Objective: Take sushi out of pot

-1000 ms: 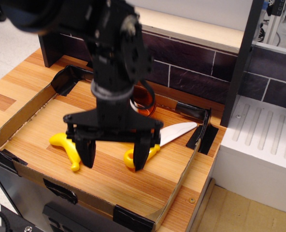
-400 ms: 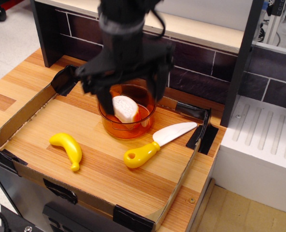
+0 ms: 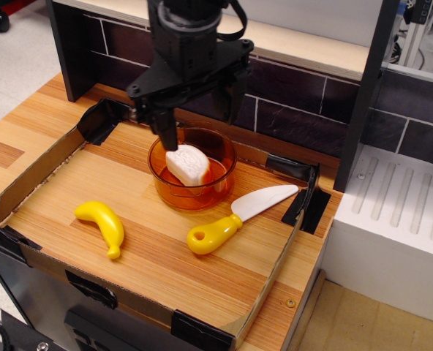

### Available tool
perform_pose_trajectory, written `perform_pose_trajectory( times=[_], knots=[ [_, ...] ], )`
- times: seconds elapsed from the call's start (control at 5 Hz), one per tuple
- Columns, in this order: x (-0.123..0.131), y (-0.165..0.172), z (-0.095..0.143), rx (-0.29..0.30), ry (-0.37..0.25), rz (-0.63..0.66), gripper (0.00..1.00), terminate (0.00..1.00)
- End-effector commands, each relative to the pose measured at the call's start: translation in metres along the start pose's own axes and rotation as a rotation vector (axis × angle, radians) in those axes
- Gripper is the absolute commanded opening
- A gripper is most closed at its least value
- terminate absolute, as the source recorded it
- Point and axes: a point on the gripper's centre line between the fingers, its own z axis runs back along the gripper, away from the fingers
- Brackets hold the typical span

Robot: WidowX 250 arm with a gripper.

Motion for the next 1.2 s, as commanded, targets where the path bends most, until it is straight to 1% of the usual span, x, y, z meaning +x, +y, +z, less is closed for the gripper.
perform_pose_trajectory(
  times=[0.0, 0.2, 0.4, 0.6, 1.0],
  knots=[
    [0.031, -0.006, -0.012, -0.009, -0.006, 0.127, 1.00, 0.00],
    [0.036, -0.004, -0.032, 0.002, -0.030, 0.136, 1.00, 0.00],
    [0.033, -0.003, -0.041, 0.018, -0.023, 0.129, 1.00, 0.00],
    [0.031, -0.003, -0.048, 0.021, -0.020, 0.124, 1.00, 0.00],
    [0.025, 0.001, -0.068, 0.041, -0.043, 0.120, 1.00, 0.00]
  ],
)
